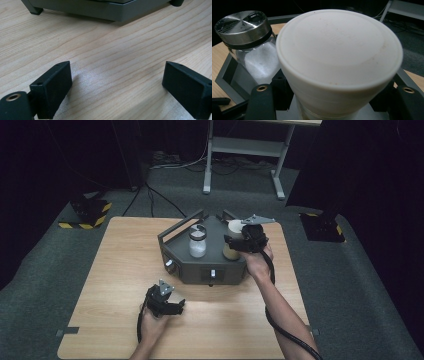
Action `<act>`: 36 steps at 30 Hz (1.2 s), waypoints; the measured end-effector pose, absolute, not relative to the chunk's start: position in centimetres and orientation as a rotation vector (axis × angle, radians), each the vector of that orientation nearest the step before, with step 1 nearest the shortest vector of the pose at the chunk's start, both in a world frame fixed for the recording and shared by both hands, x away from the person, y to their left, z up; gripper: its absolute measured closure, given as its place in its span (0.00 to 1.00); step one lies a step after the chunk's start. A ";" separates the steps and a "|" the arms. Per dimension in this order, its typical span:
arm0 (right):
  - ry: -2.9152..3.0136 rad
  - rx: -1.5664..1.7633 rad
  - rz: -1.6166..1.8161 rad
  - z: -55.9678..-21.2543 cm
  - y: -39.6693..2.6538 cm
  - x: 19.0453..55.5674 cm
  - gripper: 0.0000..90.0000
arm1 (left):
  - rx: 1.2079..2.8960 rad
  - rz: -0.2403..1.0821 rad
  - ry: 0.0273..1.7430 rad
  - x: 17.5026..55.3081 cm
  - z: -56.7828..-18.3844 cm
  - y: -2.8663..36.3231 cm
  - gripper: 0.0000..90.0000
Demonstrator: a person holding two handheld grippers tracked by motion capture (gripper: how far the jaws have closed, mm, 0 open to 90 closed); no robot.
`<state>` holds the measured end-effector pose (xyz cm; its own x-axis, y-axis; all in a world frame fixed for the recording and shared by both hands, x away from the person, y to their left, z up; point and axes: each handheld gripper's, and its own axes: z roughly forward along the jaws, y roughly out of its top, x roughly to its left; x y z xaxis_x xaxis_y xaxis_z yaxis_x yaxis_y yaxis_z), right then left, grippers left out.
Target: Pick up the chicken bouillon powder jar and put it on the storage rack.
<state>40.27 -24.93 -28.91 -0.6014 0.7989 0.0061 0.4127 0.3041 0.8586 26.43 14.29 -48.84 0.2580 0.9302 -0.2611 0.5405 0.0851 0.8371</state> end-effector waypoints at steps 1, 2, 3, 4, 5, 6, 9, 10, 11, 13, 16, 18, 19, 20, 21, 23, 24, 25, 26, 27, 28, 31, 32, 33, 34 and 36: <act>2.152 1.078 1.229 -29.0 -25.0 40.3 0.39 | 1.580 0.515 1.405 26.4 -48.8 14.3 0.10; 2.151 1.077 1.231 -29.0 -25.0 40.2 0.39 | 1.580 0.516 1.405 26.4 -48.8 14.3 0.10; 2.151 1.077 1.231 -29.0 -25.0 40.3 0.39 | 1.580 0.516 1.405 26.4 -48.8 14.3 0.10; 2.152 1.077 1.231 -29.0 -25.0 40.3 0.39 | 1.580 0.515 1.405 26.4 -48.8 14.3 0.10; 2.153 1.076 1.230 -29.0 -25.0 40.3 0.39 | 1.580 0.516 1.405 26.4 -48.8 14.3 0.10; 2.154 1.076 1.230 -29.0 -25.0 40.3 0.39 | 1.580 0.516 1.405 26.4 -48.8 14.3 0.10; 2.155 1.076 1.231 -29.0 -25.0 40.3 0.39 | 1.581 0.516 1.405 26.4 -48.8 14.3 0.10; 2.154 1.075 1.231 -29.0 -25.0 40.3 0.39 | 1.580 0.516 1.405 26.4 -48.8 14.3 0.10; 2.155 1.075 1.230 -28.9 -25.0 40.3 0.39 | 1.581 0.516 1.405 26.4 -48.8 14.3 0.10; 2.155 1.076 1.230 -28.9 -25.0 40.3 0.38 | 1.580 0.516 1.405 26.4 -48.8 14.3 0.10; 2.156 1.077 1.230 -28.9 -25.0 40.3 0.38 | 1.579 0.516 1.405 26.4 -48.8 14.3 0.10; 2.158 1.077 1.230 -28.9 -25.0 40.4 0.38 | 1.580 0.516 1.405 26.4 -48.8 14.3 0.10; 2.158 1.077 1.229 -28.9 -25.0 40.4 0.38 | 1.580 0.516 1.405 26.4 -48.8 14.3 0.10; 2.158 1.077 1.230 -28.9 -25.0 40.4 0.38 | 1.580 0.516 1.405 26.4 -48.8 14.3 0.10; 2.157 1.077 1.231 -28.9 -25.0 40.4 0.38 | 1.580 0.516 1.405 26.4 -48.8 14.3 0.10; 2.157 1.077 1.232 -28.9 -25.1 40.4 0.38 | 1.580 0.516 1.405 26.4 -48.8 14.3 0.10; 2.158 1.077 1.232 -28.9 -25.1 40.4 0.38 | 1.579 0.516 1.405 26.4 -48.8 14.3 0.10; 2.159 1.077 1.232 -28.9 -25.1 40.4 0.38 | 1.580 0.516 1.405 26.4 -48.8 14.3 0.10; 2.160 1.077 1.232 -28.9 -25.1 40.4 0.38 | 1.580 0.516 1.405 26.4 -48.8 14.3 0.10; 2.159 1.077 1.234 -28.9 -25.1 40.4 0.38 | 1.580 0.516 1.405 26.4 -48.8 14.3 0.10; 2.158 1.079 1.239 -29.0 -25.2 40.4 0.37 | 1.580 0.516 1.405 26.4 -48.8 14.3 0.10; 2.156 1.082 1.259 -29.1 -25.4 40.5 0.36 | 1.580 0.516 1.405 26.4 -48.8 14.3 0.10; 2.157 1.079 1.262 -29.2 -25.4 40.5 0.35 | 1.580 0.516 1.405 26.4 -48.8 14.3 0.10; 2.158 1.076 1.263 -29.2 -25.4 40.5 0.34 | 1.580 0.515 1.405 26.4 -48.8 14.3 0.10; 2.159 1.074 1.263 -29.2 -25.4 40.5 0.33 | 1.580 0.515 1.405 26.4 -48.8 14.3 0.10; 2.159 1.070 1.266 -29.3 -25.4 40.4 0.30 | 1.580 0.516 1.405 26.4 -48.8 14.3 0.10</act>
<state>40.42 -25.36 -29.27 -0.6176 0.7861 0.0264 0.4067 0.2904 0.8662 26.43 14.28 -48.83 0.2576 0.9303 -0.2612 0.5407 0.0852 0.8369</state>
